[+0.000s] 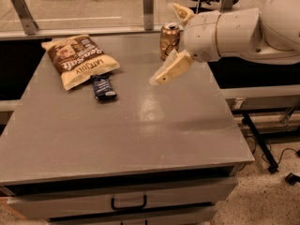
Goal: Move rxbar blueberry near brown chip bag
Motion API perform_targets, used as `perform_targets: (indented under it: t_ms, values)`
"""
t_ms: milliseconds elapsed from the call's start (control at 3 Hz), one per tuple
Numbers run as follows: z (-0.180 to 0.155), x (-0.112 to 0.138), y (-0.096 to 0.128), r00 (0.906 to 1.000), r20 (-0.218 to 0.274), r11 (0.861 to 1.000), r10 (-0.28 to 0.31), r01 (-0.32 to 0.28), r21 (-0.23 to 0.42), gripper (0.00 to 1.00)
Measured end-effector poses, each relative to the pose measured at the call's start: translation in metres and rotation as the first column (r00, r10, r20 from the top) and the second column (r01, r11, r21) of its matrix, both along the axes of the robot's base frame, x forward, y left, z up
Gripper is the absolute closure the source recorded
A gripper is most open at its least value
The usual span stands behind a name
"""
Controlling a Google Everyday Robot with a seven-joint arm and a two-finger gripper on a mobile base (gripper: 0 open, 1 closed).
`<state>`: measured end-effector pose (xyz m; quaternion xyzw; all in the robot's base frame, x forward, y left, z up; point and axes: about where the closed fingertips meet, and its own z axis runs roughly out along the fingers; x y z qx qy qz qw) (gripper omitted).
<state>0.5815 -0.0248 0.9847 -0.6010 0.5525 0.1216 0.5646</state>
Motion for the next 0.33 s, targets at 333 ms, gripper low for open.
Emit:
perform_targets:
  t_ms: [333]
  values:
    - [0.0679, -0.0036, -0.0632, 0.9887, 0.116, 0.995, -0.095, 0.097, -0.02, 0.0]
